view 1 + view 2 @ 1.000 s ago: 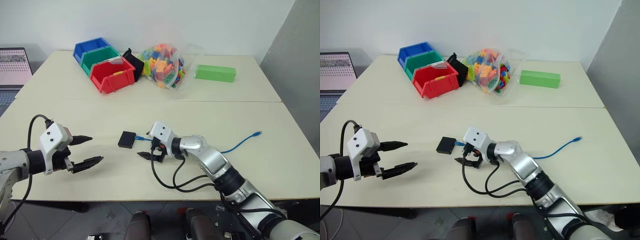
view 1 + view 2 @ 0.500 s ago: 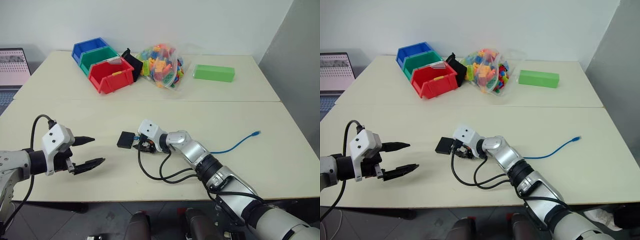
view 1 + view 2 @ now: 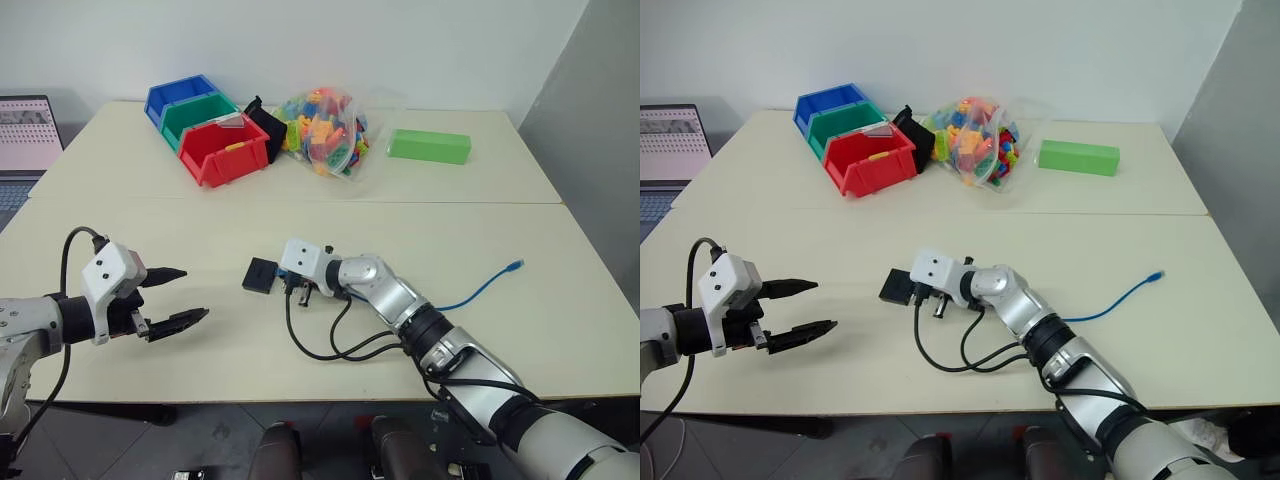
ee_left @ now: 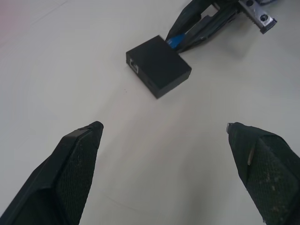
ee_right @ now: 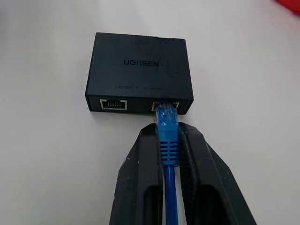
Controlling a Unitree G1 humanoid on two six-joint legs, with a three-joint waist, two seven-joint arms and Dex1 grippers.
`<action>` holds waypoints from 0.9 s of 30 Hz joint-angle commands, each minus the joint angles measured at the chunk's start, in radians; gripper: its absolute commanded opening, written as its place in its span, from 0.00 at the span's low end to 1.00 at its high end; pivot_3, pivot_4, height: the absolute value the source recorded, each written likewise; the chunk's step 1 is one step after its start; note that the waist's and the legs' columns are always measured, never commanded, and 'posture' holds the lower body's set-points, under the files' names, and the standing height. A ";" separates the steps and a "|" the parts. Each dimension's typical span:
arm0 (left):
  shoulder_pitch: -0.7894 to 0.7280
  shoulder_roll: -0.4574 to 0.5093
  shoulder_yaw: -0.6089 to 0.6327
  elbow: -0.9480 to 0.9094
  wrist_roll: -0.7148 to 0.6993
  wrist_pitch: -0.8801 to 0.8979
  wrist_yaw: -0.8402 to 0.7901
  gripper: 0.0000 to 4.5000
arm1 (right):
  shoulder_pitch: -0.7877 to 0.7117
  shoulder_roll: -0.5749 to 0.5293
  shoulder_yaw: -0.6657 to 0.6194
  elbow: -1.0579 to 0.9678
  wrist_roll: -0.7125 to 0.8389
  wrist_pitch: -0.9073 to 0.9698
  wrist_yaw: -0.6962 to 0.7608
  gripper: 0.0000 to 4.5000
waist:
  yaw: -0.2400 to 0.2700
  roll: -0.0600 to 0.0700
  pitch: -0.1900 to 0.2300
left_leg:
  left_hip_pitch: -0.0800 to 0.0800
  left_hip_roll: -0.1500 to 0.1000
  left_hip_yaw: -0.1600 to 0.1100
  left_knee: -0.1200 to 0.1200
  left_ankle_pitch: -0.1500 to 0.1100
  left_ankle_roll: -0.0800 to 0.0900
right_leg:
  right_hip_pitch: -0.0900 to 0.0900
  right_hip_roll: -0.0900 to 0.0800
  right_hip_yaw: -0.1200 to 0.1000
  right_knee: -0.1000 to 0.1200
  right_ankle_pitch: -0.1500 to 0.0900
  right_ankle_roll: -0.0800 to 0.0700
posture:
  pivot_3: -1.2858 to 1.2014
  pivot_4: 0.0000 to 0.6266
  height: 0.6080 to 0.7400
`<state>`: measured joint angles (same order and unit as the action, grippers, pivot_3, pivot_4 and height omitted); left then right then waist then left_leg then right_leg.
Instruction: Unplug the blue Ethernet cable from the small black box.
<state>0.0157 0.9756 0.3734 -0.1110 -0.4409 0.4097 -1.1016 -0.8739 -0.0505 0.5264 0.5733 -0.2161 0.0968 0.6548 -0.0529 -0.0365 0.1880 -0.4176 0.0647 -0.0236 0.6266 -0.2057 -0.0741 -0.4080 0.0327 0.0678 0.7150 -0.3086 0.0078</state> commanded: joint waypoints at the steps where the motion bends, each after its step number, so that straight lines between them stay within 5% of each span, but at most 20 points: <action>1: -0.083 -0.060 -0.008 -0.009 -0.095 0.117 0.057 1.00 | 0.027 -0.121 0.004 -0.254 -0.064 -0.175 0.022 0.04 | 0.007 0.000 0.000 | 0.000 0.000 0.000 0.000 0.000 0.000 | 0.000 0.000 0.000 0.000 0.000 0.000 | 0.52 0.24 1.00; 13: -0.260 -0.210 -0.034 -0.098 -0.414 0.506 0.165 1.00 | 0.100 -0.265 -0.032 -0.513 -0.052 -0.364 0.074 0.04 | -0.003 -0.001 -0.001 | 0.000 0.000 -0.002 0.001 0.000 0.000 | 0.001 0.000 0.000 0.002 0.000 -0.001 | 0.52 0.24 1.00; 27: -0.261 -0.145 -0.092 -0.118 -0.444 0.546 0.087 1.00 | 0.112 -0.286 -0.064 -0.532 -0.055 -0.412 0.065 0.03 | -0.003 -0.001 -0.001 | 0.001 0.000 -0.002 0.001 0.000 0.000 | 0.002 0.000 0.001 0.001 0.001 -0.001 | 0.52 0.24 1.00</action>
<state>-0.2529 0.8024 0.2793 -0.2177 -0.8985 0.9769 -0.9928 -0.7601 -0.3377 0.4858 0.1007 -0.2844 -0.2829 0.7192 -0.0560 -0.0380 0.1873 -0.4169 0.0645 -0.0256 0.6276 -0.2055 -0.0744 -0.4062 0.0328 0.0688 0.7160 -0.3080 0.0069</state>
